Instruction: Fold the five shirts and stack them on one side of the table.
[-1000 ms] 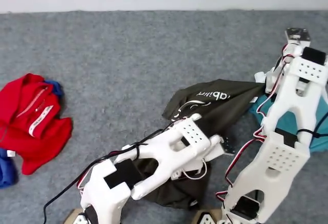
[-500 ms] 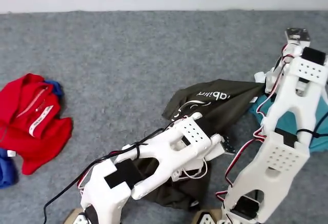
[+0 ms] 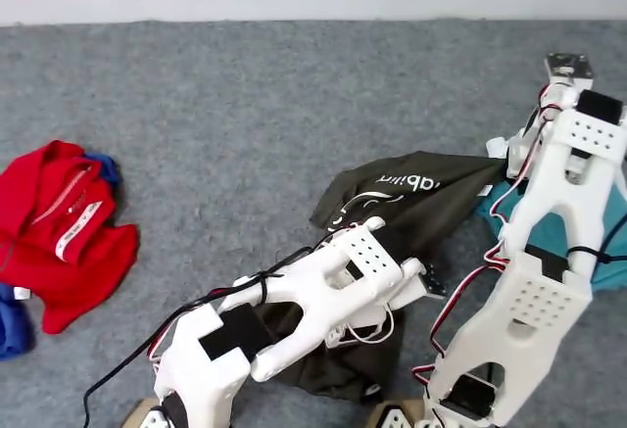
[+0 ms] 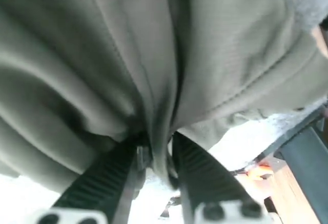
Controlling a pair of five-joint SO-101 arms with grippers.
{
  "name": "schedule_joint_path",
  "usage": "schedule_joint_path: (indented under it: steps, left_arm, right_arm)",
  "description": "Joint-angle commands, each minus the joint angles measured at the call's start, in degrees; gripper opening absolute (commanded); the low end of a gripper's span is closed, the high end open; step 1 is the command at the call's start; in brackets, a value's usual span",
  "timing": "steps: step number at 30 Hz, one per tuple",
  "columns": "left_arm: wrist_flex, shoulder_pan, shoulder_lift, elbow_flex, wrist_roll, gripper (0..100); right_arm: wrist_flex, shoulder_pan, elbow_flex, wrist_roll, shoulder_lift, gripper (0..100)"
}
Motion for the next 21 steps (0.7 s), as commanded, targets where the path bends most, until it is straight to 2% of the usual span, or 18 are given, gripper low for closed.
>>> schedule_joint_path:
  steps: [1, 11, 15, 21]
  left_arm:
    - [1.93, -0.35, -1.14, -0.04, -0.97, 6]
    - [1.93, -0.35, -1.14, -0.04, -0.97, 6]
    - [1.93, -0.44, -1.14, -0.31, -1.76, 1]
    - [1.93, -0.53, -1.14, -1.54, -3.08, 1]
  right_arm:
    - [-1.10, 0.48, -1.32, 0.53, -1.19, 1.0]
    - [-1.01, 0.40, -1.32, 0.53, -1.19, 1.0]
    - [-1.01, 0.40, -1.32, 0.53, -1.19, 1.0]
    - [-1.01, 0.31, -1.32, 0.53, -1.19, 1.0]
